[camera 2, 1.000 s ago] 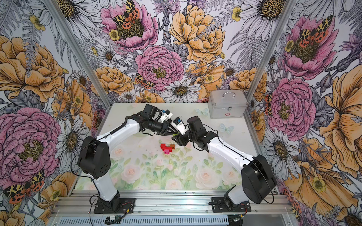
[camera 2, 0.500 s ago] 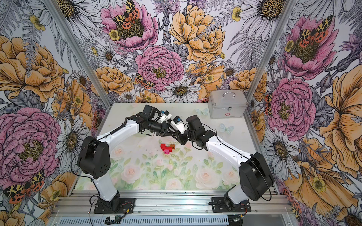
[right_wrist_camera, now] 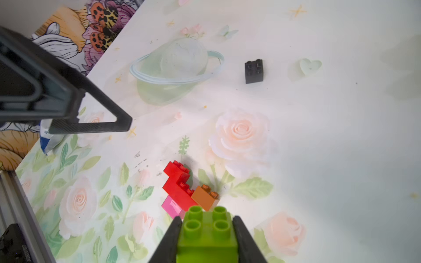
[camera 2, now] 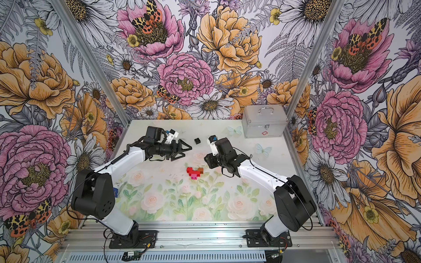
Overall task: Assemble the letter v with lego
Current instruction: Pick up the lego brick from the center of the board, then place the lego brick at the center of the board.
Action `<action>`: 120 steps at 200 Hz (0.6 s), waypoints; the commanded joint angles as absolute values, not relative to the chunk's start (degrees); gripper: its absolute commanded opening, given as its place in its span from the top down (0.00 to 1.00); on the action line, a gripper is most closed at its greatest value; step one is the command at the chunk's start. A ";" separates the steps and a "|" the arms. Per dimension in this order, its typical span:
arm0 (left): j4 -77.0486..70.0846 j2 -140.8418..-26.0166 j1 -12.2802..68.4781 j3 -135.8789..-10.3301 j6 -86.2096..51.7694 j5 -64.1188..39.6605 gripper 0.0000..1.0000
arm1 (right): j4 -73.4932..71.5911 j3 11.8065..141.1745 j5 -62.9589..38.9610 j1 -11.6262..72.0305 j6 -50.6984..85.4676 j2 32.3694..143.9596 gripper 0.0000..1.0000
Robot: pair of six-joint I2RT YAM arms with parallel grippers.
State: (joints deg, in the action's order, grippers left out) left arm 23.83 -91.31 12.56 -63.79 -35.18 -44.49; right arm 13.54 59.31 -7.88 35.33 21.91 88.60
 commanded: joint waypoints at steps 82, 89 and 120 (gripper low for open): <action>25.16 -86.52 13.24 -49.52 -38.41 -19.85 0.17 | 35.20 82.67 13.86 42.48 42.83 112.25 0.81; 25.27 -86.80 13.38 -49.48 -38.16 -19.56 0.18 | 36.01 83.91 14.80 42.69 43.21 113.31 0.82; 25.73 -87.88 14.58 -49.65 -37.25 -18.66 0.20 | 37.62 86.91 15.18 43.04 44.64 117.02 0.81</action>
State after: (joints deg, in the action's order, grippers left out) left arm 25.28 -87.61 13.74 -49.89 -38.85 -21.89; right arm 34.37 84.25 11.94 42.48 41.69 114.59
